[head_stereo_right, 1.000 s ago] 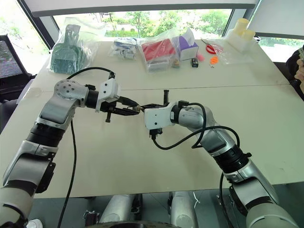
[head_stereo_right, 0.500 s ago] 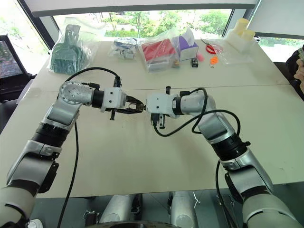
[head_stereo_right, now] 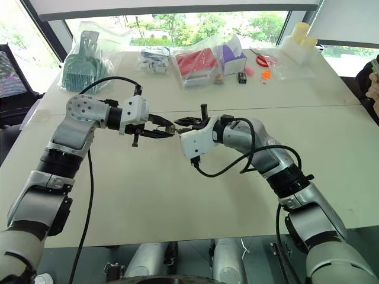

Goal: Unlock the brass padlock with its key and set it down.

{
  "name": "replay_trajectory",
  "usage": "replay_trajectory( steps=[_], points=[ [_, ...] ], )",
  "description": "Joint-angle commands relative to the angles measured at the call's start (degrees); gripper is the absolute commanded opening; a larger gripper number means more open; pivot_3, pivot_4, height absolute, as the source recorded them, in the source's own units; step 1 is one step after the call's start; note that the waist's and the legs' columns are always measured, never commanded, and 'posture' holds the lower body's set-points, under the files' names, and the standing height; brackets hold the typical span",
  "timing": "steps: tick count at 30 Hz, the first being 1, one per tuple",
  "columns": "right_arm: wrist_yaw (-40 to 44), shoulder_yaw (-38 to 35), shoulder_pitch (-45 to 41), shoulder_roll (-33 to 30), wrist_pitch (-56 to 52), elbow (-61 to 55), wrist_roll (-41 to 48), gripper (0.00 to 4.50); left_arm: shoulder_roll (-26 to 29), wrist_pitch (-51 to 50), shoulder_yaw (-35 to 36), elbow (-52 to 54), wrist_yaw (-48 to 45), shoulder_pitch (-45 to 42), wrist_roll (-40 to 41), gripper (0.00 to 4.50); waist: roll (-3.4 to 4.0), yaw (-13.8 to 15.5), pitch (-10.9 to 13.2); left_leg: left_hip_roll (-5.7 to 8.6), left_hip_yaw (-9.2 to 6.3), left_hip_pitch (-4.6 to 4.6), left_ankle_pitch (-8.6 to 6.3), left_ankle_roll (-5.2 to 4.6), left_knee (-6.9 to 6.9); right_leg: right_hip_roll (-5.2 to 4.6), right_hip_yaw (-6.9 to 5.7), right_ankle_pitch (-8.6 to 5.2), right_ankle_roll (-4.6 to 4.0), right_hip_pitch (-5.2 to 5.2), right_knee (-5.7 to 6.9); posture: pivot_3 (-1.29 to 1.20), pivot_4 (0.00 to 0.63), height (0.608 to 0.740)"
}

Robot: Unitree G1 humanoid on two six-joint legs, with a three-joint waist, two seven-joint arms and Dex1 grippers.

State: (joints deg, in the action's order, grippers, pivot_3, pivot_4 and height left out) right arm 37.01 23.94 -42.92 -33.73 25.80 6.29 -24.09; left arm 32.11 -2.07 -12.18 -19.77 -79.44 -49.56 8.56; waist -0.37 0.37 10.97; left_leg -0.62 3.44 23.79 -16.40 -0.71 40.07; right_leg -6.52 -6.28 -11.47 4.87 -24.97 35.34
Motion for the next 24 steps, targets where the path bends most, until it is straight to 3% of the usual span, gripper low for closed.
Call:
replay_trajectory(
  steps=[1, 3, 4, 13, 16, 22, 23, 24],
  points=[
    [-4.58, -2.46, -0.59, -0.05, 6.03, -0.21, -1.0, 3.03, 0.14, -3.34, 1.23, 2.02, -1.54, -2.36, 2.81, 0.76, 0.0, -0.04, 0.0, -0.01, 0.0, 0.0, 0.0, 0.0, 0.0, 0.0, 0.0, 0.0, 0.0, 0.0, 0.0, 0.0, 0.15, 0.74],
    [-5.76, -2.64, -0.91, 0.26, 7.54, 0.4, -1.3, 4.11, 0.37, -2.7, 0.93, 1.66, -1.79, -2.67, 2.25, 0.76, 0.0, -0.05, 0.0, -0.01, -0.01, -0.01, 0.0, 0.0, 0.0, 0.0, 0.0, 0.0, 0.0, 0.0, 0.01, 0.0, 0.15, 0.74],
    [-6.41, -2.6, -1.19, 0.37, 8.4, 0.78, -1.71, 4.42, 0.37, -2.58, 0.87, 1.44, -1.85, -2.85, 2.12, 0.76, 0.0, -0.06, 0.0, -0.01, -0.01, -0.01, 0.0, -0.01, 0.0, 0.0, 0.0, 0.0, 0.0, 0.01, 0.01, 0.0, 0.15, 0.74],
    [-11.33, -2.38, -2.87, 1.24, 14.49, 4.24, -5.28, 4.42, 0.26, -5.6, 1.31, 1.81, -3.05, -3.49, 3.65, 0.76, 0.0, -0.05, 0.0, -0.02, -0.01, -0.01, -0.01, -0.03, 0.0, 0.0, 0.02, 0.0, -0.01, 0.01, 0.0, 0.0, 0.15, 0.74],
    [-12.39, -2.44, -3.33, 1.4, 15.88, 5.1, -5.87, 3.54, 0.39, -5.76, 1.31, 1.79, -3.23, -3.49, 3.61, 0.76, 0.0, -0.04, 0.0, -0.02, -0.02, -0.01, -0.01, -0.02, 0.0, 0.0, 0.02, 0.0, -0.01, 0.01, 0.01, 0.0, 0.15, 0.74],
    [-13.15, -2.55, -4.3, 1.9, 17.77, 6.6, -7.19, 0.44, 0.77, -6.33, 1.18, 1.88, -3.6, -3.38, 3.93, 0.76, 0.01, -0.16, 0.01, -0.02, -0.01, -0.01, -0.01, -0.02, 0.0, 0.0, 0.03, 0.0, -0.01, 0.0, 0.01, 0.0, 0.15, 0.74],
    [-13.27, -2.6, -4.37, 1.92, 18.0, 6.77, -7.35, 0.17, 0.84, -6.45, 1.18, 1.97, -3.71, -3.34, 3.98, 0.76, 0.01, -0.17, 0.0, -0.02, -0.01, -0.01, -0.01, -0.02, 0.0, 0.0, 0.04, 0.0, -0.01, -0.01, 0.02, 0.0, 0.15, 0.74],
    [-13.38, -2.64, -4.42, 1.94, 18.19, 6.9, -7.49, 0.17, 0.88, -6.57, 1.2, 2.04, -3.79, -3.32, 4.02, 0.76, 0.01, -0.15, 0.01, -0.02, -0.02, -0.01, -0.01, -0.02, 0.0, 0.01, 0.04, 0.0, -0.01, 0.0, 0.02, 0.0, 0.15, 0.74]
  ],
)
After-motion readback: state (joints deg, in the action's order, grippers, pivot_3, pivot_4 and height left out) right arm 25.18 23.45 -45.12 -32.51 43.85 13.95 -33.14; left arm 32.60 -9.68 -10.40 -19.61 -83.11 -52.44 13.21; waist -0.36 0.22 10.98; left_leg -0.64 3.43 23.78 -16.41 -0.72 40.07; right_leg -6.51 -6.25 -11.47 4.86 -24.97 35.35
